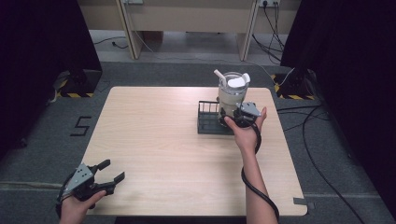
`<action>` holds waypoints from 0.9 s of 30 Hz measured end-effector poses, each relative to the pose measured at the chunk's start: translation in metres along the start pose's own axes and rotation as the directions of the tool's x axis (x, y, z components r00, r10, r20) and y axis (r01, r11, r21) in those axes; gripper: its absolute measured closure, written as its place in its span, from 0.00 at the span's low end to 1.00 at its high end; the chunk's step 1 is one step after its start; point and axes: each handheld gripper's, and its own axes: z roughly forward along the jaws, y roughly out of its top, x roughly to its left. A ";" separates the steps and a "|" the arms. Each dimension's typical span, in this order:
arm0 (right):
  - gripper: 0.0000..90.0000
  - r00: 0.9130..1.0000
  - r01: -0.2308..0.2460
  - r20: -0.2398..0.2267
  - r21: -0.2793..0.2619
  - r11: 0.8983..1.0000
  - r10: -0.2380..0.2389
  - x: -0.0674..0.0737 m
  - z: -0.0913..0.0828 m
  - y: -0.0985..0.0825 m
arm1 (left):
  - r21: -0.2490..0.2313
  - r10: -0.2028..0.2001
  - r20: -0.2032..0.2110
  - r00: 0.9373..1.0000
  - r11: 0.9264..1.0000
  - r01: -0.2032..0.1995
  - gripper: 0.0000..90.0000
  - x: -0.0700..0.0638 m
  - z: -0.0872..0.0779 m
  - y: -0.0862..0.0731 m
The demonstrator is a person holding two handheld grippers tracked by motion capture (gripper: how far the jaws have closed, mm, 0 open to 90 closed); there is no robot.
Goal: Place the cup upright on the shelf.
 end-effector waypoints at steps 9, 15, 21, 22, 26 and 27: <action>0.10 1.000 -0.009 -0.014 0.015 1.000 0.009 -0.005 -0.010 -0.005 | 0.002 0.001 -0.001 1.000 1.000 -0.001 0.20 0.000 0.000 0.000; 0.11 1.000 -0.018 -0.021 0.014 1.000 0.018 -0.008 -0.020 -0.009 | 0.003 0.000 -0.001 1.000 1.000 0.000 0.20 0.000 0.000 0.000; 0.12 0.999 -0.021 -0.026 0.011 1.000 0.021 -0.010 -0.029 -0.012 | 0.005 0.002 -0.001 1.000 1.000 -0.002 0.20 0.000 0.000 0.000; 0.13 0.999 -0.018 -0.030 0.011 1.000 0.018 -0.010 -0.032 -0.014 | 0.005 0.002 0.000 1.000 1.000 -0.002 0.20 0.000 0.000 0.000; 0.13 0.999 -0.014 -0.033 0.011 1.000 0.015 -0.011 -0.037 -0.016 | 0.005 0.003 -0.002 1.000 1.000 -0.003 0.20 -0.001 0.000 0.000; 0.13 0.999 -0.024 -0.028 0.013 1.000 0.024 -0.011 -0.039 -0.017 | 0.006 0.003 -0.002 1.000 1.000 -0.003 0.20 -0.001 0.000 0.000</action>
